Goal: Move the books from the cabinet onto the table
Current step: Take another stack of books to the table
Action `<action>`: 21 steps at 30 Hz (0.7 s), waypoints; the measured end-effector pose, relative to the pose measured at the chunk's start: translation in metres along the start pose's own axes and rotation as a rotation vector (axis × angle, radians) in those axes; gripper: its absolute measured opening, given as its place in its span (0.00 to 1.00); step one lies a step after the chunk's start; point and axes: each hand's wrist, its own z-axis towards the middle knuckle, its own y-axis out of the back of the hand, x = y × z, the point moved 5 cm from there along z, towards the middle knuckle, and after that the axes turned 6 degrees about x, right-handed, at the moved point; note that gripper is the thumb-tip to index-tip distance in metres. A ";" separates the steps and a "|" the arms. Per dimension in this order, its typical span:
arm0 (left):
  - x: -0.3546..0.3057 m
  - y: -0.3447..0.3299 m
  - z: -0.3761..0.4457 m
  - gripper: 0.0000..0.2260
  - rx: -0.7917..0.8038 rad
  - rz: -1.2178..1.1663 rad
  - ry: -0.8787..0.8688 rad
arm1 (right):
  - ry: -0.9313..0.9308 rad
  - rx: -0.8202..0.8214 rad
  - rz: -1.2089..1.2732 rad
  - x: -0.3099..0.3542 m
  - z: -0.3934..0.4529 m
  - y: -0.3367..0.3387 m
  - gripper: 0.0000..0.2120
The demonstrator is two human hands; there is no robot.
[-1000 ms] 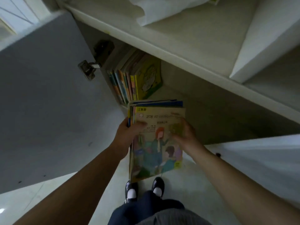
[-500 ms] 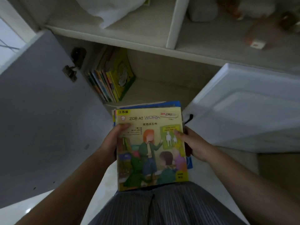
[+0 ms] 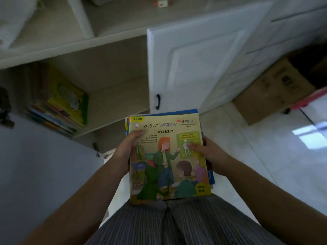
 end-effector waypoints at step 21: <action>0.273 -0.295 -0.050 0.15 0.669 0.916 0.310 | 0.155 -0.829 0.649 -0.237 -0.359 0.123 0.16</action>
